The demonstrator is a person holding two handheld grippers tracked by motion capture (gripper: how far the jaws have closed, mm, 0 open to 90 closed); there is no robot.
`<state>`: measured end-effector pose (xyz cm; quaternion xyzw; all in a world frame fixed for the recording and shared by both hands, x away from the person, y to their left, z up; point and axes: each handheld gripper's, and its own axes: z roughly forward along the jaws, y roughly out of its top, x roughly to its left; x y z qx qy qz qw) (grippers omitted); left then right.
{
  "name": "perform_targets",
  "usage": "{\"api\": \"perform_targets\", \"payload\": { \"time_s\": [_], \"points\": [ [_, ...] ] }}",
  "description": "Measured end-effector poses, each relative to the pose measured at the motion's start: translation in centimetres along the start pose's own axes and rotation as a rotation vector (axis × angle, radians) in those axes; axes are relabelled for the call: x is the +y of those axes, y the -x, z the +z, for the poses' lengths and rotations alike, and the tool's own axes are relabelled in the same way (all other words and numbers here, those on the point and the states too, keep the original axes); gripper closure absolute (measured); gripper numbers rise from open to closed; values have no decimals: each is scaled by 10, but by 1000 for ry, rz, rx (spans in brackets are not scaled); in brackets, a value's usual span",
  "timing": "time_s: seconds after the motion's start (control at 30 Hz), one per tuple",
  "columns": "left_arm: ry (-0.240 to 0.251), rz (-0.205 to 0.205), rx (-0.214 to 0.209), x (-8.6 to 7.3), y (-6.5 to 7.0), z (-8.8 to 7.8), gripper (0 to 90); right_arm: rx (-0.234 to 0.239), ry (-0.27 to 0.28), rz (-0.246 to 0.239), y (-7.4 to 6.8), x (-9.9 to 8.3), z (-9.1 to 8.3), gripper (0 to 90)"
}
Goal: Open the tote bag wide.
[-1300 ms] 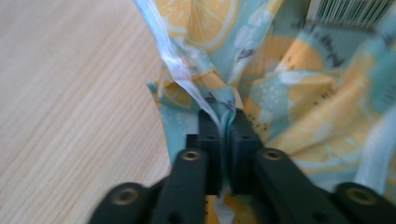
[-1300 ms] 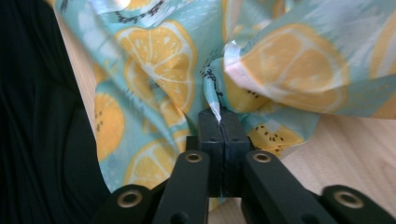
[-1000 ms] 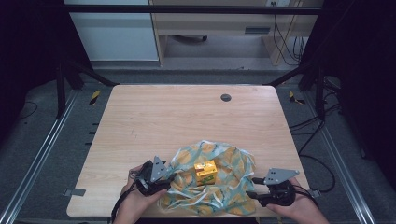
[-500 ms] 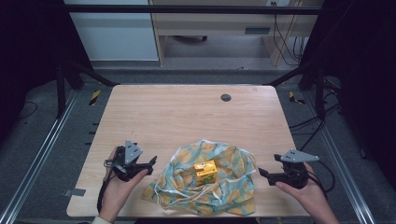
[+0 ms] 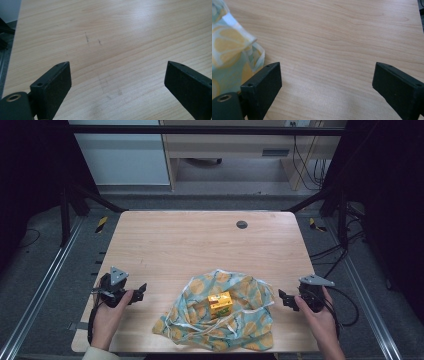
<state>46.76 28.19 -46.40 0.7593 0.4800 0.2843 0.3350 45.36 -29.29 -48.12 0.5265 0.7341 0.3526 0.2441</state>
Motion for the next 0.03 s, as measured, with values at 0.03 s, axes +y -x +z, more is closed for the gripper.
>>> {"api": "perform_targets", "payload": {
  "time_s": [0.03],
  "points": [
    [-2,10,-3,0,1,0,72,-5,-1,-7,-1,-1,-1,91]
  ]
}}
